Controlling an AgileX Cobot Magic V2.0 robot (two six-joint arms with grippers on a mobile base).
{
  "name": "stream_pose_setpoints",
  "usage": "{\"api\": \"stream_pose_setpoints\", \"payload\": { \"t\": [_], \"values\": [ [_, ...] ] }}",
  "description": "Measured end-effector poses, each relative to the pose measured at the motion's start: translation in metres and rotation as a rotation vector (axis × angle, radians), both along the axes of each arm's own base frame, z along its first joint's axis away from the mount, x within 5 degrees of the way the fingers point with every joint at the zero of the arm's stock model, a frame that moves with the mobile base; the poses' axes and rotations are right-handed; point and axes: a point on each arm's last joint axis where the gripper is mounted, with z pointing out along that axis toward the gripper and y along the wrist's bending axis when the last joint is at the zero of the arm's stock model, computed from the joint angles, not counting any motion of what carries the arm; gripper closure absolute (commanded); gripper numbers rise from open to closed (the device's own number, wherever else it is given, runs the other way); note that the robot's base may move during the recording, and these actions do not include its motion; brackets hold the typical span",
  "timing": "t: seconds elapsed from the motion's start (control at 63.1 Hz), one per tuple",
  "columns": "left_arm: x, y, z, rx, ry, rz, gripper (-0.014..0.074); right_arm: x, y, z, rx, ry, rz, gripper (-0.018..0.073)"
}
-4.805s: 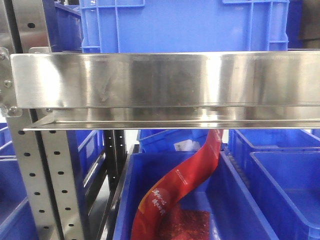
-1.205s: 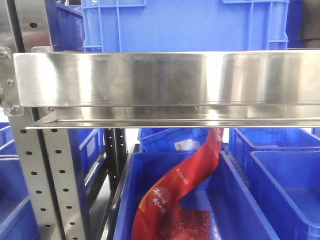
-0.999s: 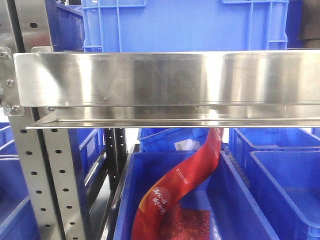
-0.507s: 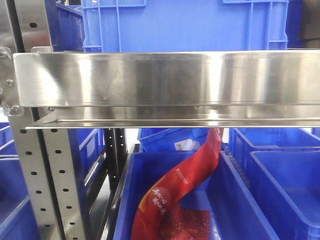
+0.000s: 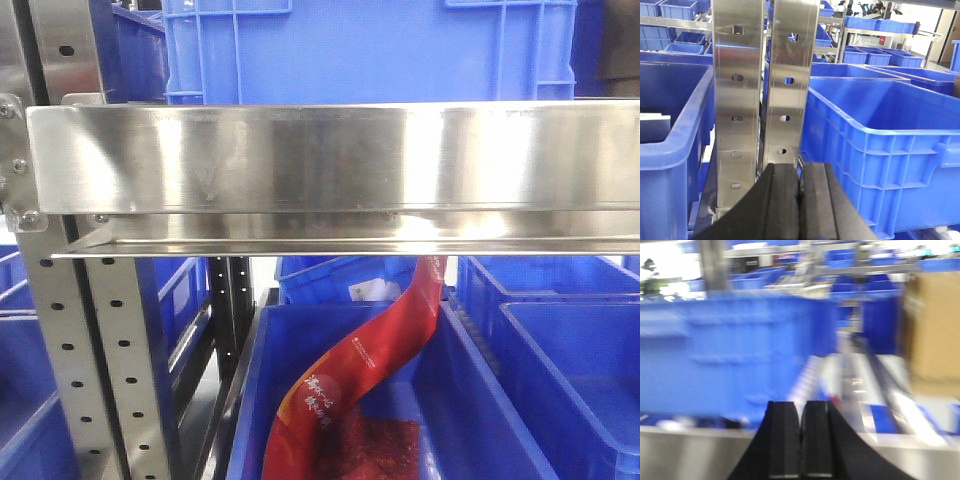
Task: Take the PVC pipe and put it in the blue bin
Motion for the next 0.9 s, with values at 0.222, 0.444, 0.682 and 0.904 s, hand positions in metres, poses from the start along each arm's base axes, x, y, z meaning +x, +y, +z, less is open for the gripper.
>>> {"api": "stream_pose_setpoints", "payload": {
  "t": [0.222, 0.444, 0.682, 0.904],
  "values": [
    [0.000, 0.000, 0.000, 0.000, 0.000, 0.000, 0.0707, -0.017, -0.005, -0.039, -0.006, -0.027, -0.079, 0.0727],
    [0.000, 0.000, 0.000, 0.000, 0.000, 0.000, 0.0707, -0.023, -0.004, -0.043, -0.080, 0.001, -0.079, 0.0727],
    [0.000, 0.000, 0.000, -0.001, -0.004, 0.000, 0.0707, -0.023, -0.004, -0.044, -0.089, 0.006, -0.079, 0.0727],
    [0.000, 0.000, 0.001, -0.002, -0.007, 0.001, 0.0707, -0.023, -0.004, -0.044, -0.091, 0.006, -0.080, 0.0727]
  ]
}}
